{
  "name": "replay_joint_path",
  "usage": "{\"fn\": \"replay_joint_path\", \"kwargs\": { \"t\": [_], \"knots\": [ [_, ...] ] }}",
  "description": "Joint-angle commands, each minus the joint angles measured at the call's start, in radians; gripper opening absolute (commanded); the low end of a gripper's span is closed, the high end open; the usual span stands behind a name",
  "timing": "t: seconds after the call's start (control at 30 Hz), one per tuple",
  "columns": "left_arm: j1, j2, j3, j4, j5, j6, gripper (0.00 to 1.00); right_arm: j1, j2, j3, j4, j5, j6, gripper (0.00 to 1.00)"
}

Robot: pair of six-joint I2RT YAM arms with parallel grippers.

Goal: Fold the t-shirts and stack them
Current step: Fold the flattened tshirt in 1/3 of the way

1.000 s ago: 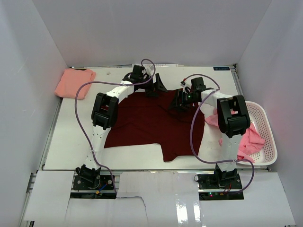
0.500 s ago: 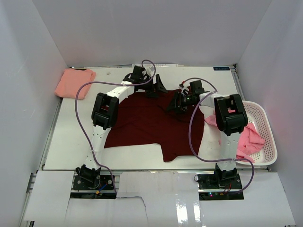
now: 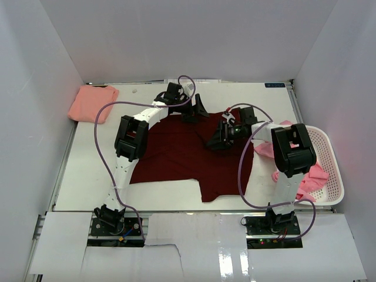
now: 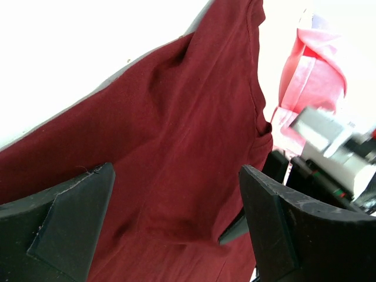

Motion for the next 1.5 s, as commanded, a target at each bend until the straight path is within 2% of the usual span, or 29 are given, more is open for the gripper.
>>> {"fn": "replay_joint_path", "kwargs": {
  "t": [0.0, 0.23, 0.4, 0.57, 0.67, 0.8, 0.87, 0.93, 1.0, 1.1, 1.27, 1.47],
  "knots": [
    [-0.007, -0.053, 0.001, -0.012, -0.004, 0.02, 0.98, 0.012, -0.035, -0.052, 0.022, -0.079, 0.003, 0.61],
    [-0.007, -0.062, -0.053, -0.025, -0.036, 0.027, 0.98, 0.024, -0.033, -0.127, -0.009, -0.099, -0.023, 0.6],
    [-0.007, -0.063, -0.058, -0.023, -0.044, 0.029, 0.98, 0.027, -0.111, -0.123, -0.071, -0.047, -0.067, 0.59],
    [-0.007, -0.083, -0.03, -0.023, -0.015, 0.009, 0.98, 0.025, -0.174, -0.06, -0.168, 0.072, -0.124, 0.58],
    [-0.006, -0.151, -0.023, -0.037, -0.016, 0.009, 0.98, 0.024, -0.213, -0.006, -0.196, 0.166, -0.127, 0.58],
    [0.016, -0.241, 0.018, -0.199, -0.108, 0.052, 0.98, 0.022, -0.237, 0.029, -0.223, 0.331, -0.139, 0.58],
    [0.056, -0.345, -0.068, -0.19, -0.115, 0.052, 0.98, 0.022, -0.231, 0.058, -0.268, 0.407, -0.158, 0.6],
    [0.099, -0.414, -0.224, -0.161, -0.115, 0.058, 0.98, 0.022, -0.21, 0.105, -0.292, 0.512, -0.182, 0.61],
    [0.18, -0.516, -0.39, -0.117, -0.141, 0.075, 0.98, 0.024, -0.184, 0.142, -0.331, 0.61, -0.199, 0.61],
    [0.28, -0.619, -0.551, -0.086, -0.197, 0.124, 0.98, 0.028, -0.138, 0.211, -0.373, 0.721, -0.211, 0.61],
    [0.315, -0.672, -0.639, -0.103, -0.412, 0.224, 0.98, 0.036, -0.055, 0.293, -0.41, 0.85, -0.222, 0.61],
    [0.315, -0.64, -0.638, -0.109, -0.524, 0.288, 0.98, 0.041, 0.039, 0.368, -0.446, 0.954, -0.231, 0.61]
  ]
}}
